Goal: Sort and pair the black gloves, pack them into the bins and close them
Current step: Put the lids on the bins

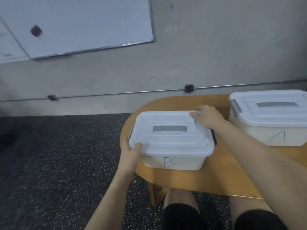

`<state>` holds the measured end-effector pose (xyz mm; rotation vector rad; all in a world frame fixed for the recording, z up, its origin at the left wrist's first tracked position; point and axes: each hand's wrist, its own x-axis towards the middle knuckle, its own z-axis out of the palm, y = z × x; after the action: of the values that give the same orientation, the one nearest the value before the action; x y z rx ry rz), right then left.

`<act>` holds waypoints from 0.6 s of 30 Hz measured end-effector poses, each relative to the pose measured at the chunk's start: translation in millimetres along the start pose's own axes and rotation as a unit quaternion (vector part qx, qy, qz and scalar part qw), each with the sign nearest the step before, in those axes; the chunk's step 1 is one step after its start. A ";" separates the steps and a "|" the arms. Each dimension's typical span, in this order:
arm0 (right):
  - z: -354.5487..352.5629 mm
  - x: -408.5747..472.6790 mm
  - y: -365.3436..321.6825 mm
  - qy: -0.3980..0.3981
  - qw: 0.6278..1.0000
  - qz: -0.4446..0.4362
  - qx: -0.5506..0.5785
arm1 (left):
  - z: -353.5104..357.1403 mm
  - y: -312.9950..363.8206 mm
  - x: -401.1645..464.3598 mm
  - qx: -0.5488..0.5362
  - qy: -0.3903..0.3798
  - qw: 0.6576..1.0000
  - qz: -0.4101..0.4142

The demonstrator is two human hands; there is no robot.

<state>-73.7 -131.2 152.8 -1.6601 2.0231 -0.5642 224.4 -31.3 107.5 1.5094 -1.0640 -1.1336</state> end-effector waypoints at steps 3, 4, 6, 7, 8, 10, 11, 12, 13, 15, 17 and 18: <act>-12.8 -18.6 12.0 0.006 0.999 0.032 -0.007 | -4.0 3.0 0.5 -0.018 -0.011 1.000 -0.020; -14.8 -30.3 18.0 0.028 0.998 0.049 -0.005 | -7.7 6.5 4.1 -0.014 -0.025 0.999 -0.027; -11.9 -59.6 28.3 0.046 0.994 0.089 0.040 | -14.6 14.7 13.0 -0.017 -0.067 0.997 -0.045; -6.9 -75.2 31.9 0.037 0.990 0.106 0.088 | -16.9 18.3 17.2 -0.031 -0.087 0.994 -0.058; 0.4 -88.3 35.4 0.021 0.983 0.115 0.142 | -17.4 21.3 22.0 -0.047 -0.099 0.991 -0.071; 18.4 -104.5 39.1 0.000 0.969 0.101 0.225 | -15.0 26.1 29.9 -0.069 -0.109 0.988 -0.088; 26.0 -109.5 37.3 0.008 0.961 0.092 0.260 | -13.0 26.8 33.9 -0.076 -0.114 0.986 -0.090; 34.1 -111.5 36.0 0.025 0.951 0.086 0.297 | -11.5 26.1 37.9 -0.085 -0.122 0.985 -0.089; 40.6 -113.3 34.0 0.049 0.935 0.090 0.340 | -10.3 24.1 42.0 -0.095 -0.127 0.983 -0.090; 51.4 -114.9 30.9 0.096 0.906 0.099 0.401 | -7.9 19.9 47.7 -0.116 -0.124 0.981 -0.094; 60.4 -116.4 29.5 0.128 0.886 0.094 0.435 | -5.3 15.8 48.9 -0.133 -0.099 0.981 -0.103; 63.7 -117.1 29.2 0.141 0.879 0.093 0.445 | -3.3 15.0 47.6 -0.142 -0.082 0.981 -0.108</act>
<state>-40.1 -12.3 94.9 -0.8424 1.6384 -1.4544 235.5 -79.6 114.8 1.3439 -0.8164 -1.5158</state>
